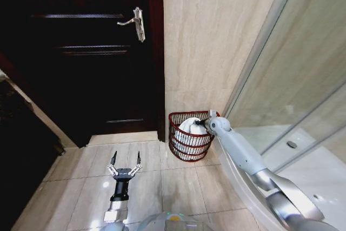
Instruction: Discard the used towel into the hamper.
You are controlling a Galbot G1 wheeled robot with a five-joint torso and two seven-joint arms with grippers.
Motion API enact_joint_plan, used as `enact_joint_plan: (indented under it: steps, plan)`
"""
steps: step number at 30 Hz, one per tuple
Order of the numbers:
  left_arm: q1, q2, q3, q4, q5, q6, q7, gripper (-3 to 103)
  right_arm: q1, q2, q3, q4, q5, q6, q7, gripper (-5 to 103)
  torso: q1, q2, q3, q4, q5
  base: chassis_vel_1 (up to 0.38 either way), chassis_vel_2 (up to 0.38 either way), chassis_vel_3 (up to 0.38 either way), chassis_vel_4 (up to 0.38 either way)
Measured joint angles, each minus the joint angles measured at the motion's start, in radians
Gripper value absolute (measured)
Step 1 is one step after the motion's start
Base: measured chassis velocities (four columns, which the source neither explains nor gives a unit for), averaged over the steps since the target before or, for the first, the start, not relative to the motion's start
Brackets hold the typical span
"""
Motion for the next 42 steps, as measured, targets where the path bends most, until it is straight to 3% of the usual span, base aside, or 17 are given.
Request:
enact_joint_plan:
  steps: [4,7,10,11,13,15,16,20,23,24,27,31,33,35,42]
  plan:
    - [0.006,0.0,-0.003,-0.01,0.004,0.013,0.009,100,-0.021,-0.026,0.018,0.085,-0.002,0.019,0.026,59,0.0,-0.001,-0.001,-0.0001,0.0,0.0,0.0,0.0,0.0]
    - [0.006,0.0,0.0,-0.01,0.008,0.015,0.01,100,-0.027,-0.035,0.021,0.109,-0.003,0.03,0.033,65,0.0,-0.001,-0.001,-0.0001,-0.0002,0.0,0.0,0.0,0.0]
    - [0.007,0.0,0.011,-0.013,0.022,0.015,0.015,100,-0.039,-0.076,0.038,0.209,-0.006,0.053,0.065,80,-0.001,-0.001,-0.001,-0.0002,-0.0004,0.0,0.0,0.0,0.0]
    - [0.007,0.0,0.011,-0.013,0.022,0.015,0.015,100,-0.039,-0.076,0.038,0.209,-0.006,0.053,0.065,80,-0.001,-0.001,-0.001,-0.0002,-0.0004,0.0,0.0,0.0,0.0]
    - [0.012,0.0,0.016,-0.019,0.023,0.015,0.015,100,-0.047,-0.101,0.037,0.252,-0.006,0.079,0.09,91,-0.001,-0.001,-0.001,0.0,-0.0001,0.0,0.0,0.0,0.0]
    - [0.014,0.0,0.016,-0.02,0.023,0.016,0.014,100,-0.053,-0.111,0.036,0.267,-0.007,0.091,0.095,91,-0.001,-0.002,-0.001,0.0,-0.0001,0.0,0.0,0.0,0.0]
    - [0.017,0.0,0.016,-0.023,0.023,0.017,0.012,100,-0.067,-0.126,0.036,0.297,-0.014,0.114,0.101,99,-0.001,-0.002,-0.001,-0.0003,-0.0003,0.0,0.0,0.0,0.0]
    - [0.021,0.0,0.015,-0.027,0.021,0.017,0.002,100,-0.091,-0.141,0.042,0.342,-0.042,0.174,0.127,100,-0.001,-0.002,-0.002,0.0,-0.0002,0.0,0.0,0.0,0.0]
    - [0.028,0.0,0.016,-0.042,0.02,0.023,-0.004,100,-0.154,-0.175,0.079,0.437,-0.122,0.298,0.149,100,-0.001,-0.002,-0.002,0.0001,-0.0005,0.0,0.0,0.0,0.0]
    - [0.028,0.0,0.016,-0.042,0.02,0.023,-0.004,100,-0.154,-0.175,0.079,0.437,-0.122,0.298,0.149,100,-0.001,-0.002,-0.002,0.0001,-0.0005,0.0,0.0,0.0,0.0]
    - [0.034,0.0,0.016,-0.055,0.02,0.035,-0.006,100,-0.285,-0.201,0.158,0.567,-0.197,0.418,0.165,100,-0.001,-0.002,-0.002,-0.0001,-0.0003,0.0,0.0,0.0,0.0]
    - [0.039,0.0,0.014,-0.07,0.016,0.048,-0.004,100,-0.468,-0.212,0.24,0.678,-0.26,0.493,0.152,100,-0.001,-0.002,-0.002,-0.0006,0.0002,0.0,0.0,0.0,0.0]
    - [0.038,0.0,0.012,-0.075,0.01,0.054,-0.002,100,-0.52,-0.208,0.267,0.699,-0.298,0.518,0.137,100,-0.001,-0.002,-0.002,-0.0004,0.0001,0.0,0.0,0.0,0.0]
    - [0.032,0.0,0.006,-0.094,-0.015,0.086,0.011,100,-0.639,-0.177,0.345,0.734,-0.412,0.587,0.081,100,-0.001,-0.002,-0.002,-0.0002,-0.0004,0.0,0.0,0.0,0.0]
    - [-0.001,0.0,-0.002,-0.128,-0.059,0.171,0.035,100,-0.847,-0.086,0.472,0.794,-0.531,0.653,-0.005,100,-0.001,-0.003,-0.002,-0.0003,-0.0003,0.0,0.0,0.0,0.0]
